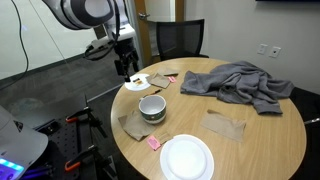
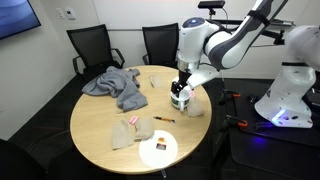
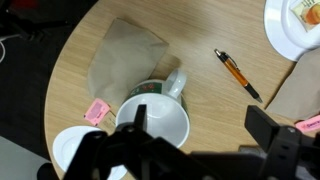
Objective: Move the pen to the left and the mug forward, then pick the pen and put it in the mug
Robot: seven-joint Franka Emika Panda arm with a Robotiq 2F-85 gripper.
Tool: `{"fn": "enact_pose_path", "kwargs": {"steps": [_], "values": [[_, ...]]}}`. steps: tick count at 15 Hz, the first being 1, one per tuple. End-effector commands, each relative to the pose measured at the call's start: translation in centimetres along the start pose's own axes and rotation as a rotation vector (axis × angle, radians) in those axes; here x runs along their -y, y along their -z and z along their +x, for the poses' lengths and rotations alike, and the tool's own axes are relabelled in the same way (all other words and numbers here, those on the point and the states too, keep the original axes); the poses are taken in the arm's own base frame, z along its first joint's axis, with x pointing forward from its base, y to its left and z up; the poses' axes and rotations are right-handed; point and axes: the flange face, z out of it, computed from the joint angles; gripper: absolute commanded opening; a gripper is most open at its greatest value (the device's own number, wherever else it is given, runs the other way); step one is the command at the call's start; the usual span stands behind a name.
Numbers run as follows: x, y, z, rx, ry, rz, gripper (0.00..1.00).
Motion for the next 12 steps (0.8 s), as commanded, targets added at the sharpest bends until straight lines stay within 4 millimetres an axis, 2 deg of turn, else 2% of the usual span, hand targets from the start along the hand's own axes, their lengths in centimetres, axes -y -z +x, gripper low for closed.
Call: {"fn": "enact_pose_path", "kwargs": {"steps": [1, 6, 12], "values": [[0.5, -0.3, -0.3, 0.023, -0.114, -0.010, 1.00], [-0.1, -1.5, 0.9, 0.060, -0.227, -0.008, 1.00], [-1.2, -3.6, 4.1, 0.090, -0.344, 0.000, 1.00]]}}
